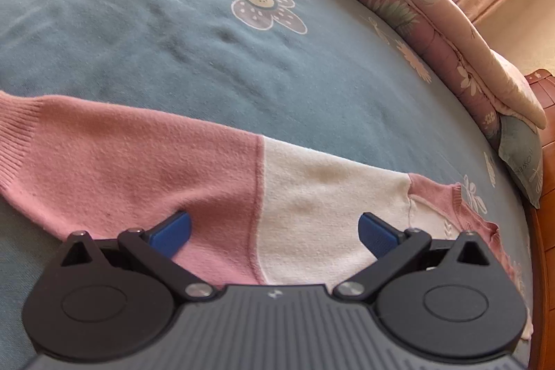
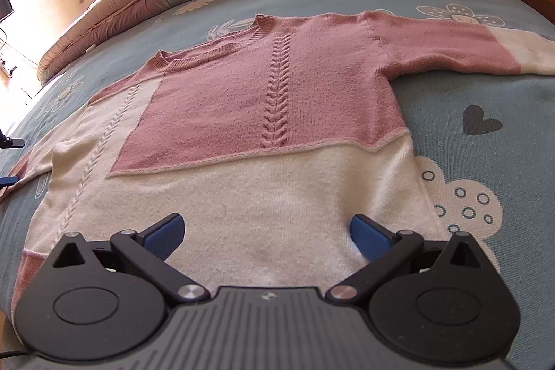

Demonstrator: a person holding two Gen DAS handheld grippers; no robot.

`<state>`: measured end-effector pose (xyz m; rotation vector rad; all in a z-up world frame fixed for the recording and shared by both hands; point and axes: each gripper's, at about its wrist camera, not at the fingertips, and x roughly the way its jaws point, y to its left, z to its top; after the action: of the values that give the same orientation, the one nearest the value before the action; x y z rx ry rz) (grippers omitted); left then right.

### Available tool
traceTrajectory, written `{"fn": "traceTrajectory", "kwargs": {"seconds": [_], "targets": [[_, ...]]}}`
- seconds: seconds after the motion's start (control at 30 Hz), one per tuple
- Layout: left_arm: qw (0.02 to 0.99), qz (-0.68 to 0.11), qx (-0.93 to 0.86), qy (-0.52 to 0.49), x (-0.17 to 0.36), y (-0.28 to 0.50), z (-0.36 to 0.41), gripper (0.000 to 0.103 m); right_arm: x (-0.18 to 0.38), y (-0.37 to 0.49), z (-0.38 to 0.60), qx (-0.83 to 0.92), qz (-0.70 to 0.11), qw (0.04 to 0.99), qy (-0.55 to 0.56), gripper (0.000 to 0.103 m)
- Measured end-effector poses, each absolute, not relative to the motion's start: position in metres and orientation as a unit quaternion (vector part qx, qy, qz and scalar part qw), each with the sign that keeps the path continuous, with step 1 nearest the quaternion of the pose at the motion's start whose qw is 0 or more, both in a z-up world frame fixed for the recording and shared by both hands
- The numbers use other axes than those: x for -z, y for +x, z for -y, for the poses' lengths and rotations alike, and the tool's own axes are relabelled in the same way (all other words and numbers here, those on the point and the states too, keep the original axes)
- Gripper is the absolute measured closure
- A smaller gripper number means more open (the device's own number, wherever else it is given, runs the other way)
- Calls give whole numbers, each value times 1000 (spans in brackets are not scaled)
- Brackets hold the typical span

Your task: Fold clothes

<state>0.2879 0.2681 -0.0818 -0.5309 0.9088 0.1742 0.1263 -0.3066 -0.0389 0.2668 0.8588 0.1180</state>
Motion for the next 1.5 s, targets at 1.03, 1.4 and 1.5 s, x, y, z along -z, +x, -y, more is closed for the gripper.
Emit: {"fn": "traceTrajectory", "kwargs": {"seconds": [1.03,1.4,1.5], "targets": [[867,-413,-123,-251,80,292,-319,1,39,137,288,-13,-443,892,82,0],[836,-408,70,-360,64,243,-250,1,41,137,278,0,-443,895,60,0],[818,-414,129,-378,63,251,-217,1,40,137,280,2,-442,895,67,0]]}}
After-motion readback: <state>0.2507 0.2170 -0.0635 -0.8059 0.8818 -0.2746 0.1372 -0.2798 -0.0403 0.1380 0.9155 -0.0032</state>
